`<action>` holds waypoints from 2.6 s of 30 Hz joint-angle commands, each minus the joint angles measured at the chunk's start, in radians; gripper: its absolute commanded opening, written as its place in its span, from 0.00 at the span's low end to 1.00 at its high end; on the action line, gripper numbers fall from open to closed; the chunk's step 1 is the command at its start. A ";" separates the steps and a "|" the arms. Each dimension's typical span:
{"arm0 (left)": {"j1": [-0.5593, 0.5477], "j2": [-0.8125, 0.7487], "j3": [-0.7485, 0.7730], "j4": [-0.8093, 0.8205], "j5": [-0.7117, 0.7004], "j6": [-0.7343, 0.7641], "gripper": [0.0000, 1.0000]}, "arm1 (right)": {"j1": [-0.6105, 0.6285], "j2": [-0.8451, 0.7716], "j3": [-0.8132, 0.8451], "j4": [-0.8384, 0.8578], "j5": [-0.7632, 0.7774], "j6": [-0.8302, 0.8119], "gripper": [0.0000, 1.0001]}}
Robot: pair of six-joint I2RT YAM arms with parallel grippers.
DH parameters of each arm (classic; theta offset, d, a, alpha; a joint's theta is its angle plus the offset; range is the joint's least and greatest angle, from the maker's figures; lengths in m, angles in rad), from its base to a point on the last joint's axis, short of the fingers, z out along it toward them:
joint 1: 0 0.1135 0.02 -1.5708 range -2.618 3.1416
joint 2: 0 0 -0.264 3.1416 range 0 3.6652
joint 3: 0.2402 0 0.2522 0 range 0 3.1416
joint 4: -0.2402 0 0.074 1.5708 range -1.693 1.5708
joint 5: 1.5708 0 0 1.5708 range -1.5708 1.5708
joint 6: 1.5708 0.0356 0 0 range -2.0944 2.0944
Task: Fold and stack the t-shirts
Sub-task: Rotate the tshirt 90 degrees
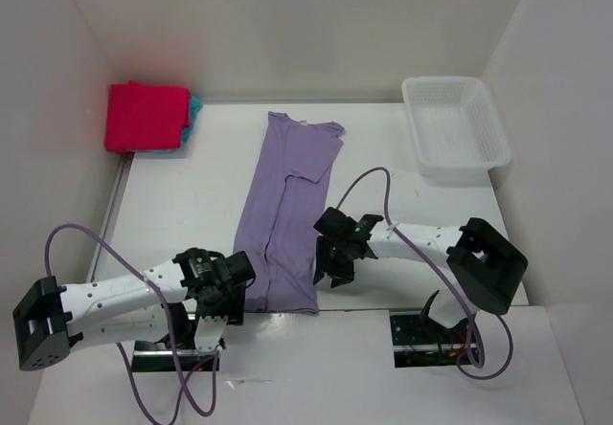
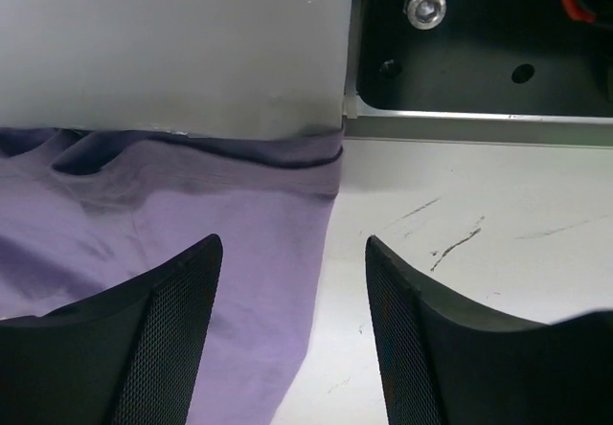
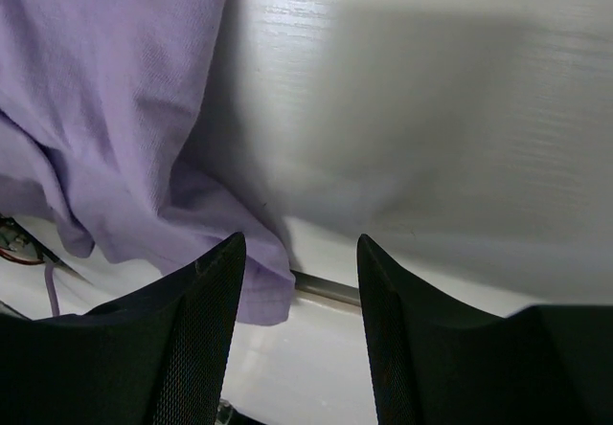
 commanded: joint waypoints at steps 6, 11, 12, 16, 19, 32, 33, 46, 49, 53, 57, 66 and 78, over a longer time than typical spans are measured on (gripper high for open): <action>-0.052 0.088 0.036 0.018 0.097 0.214 0.65 | -0.011 0.067 0.025 0.064 -0.026 -0.028 0.56; -0.062 0.131 0.036 0.074 0.301 0.164 0.54 | -0.011 0.049 0.024 0.044 -0.044 -0.017 0.56; -0.062 0.146 0.047 0.083 0.302 0.144 0.52 | -0.011 0.031 0.012 0.032 -0.044 -0.017 0.56; -0.062 0.146 0.047 0.102 0.302 0.078 0.49 | -0.011 0.007 0.001 0.021 -0.053 -0.017 0.56; -0.062 0.123 0.036 0.089 0.201 0.113 0.52 | -0.011 0.007 0.001 0.000 -0.062 -0.017 0.56; -0.098 0.030 -0.014 0.045 0.042 0.174 0.64 | -0.124 -0.072 0.131 -0.091 0.106 -0.074 0.57; -0.098 0.030 -0.014 0.045 0.042 0.174 0.64 | -0.252 -0.072 0.216 -0.104 0.135 -0.133 0.57; -0.087 -0.300 -0.125 0.146 -0.037 -0.203 0.66 | -0.609 0.791 1.408 -0.357 0.289 -0.437 0.61; -0.078 -0.469 -0.166 0.146 -0.066 -0.301 0.66 | -0.609 1.027 1.739 -0.487 0.326 -0.470 0.67; -0.078 -0.634 -0.200 0.155 -0.088 -0.390 0.66 | -0.625 1.302 2.217 -0.617 0.295 -0.470 0.70; -0.069 -0.596 -0.200 0.155 -0.106 -0.419 0.65 | -0.637 1.376 2.306 -0.617 0.285 -0.470 0.70; -0.069 -0.558 -0.209 0.183 -0.073 -0.373 0.65 | -0.576 1.442 2.242 -0.608 0.217 -0.490 0.62; -0.069 -0.547 -0.209 0.192 -0.082 -0.404 0.66 | -0.596 1.526 2.331 -0.326 0.206 -0.402 0.00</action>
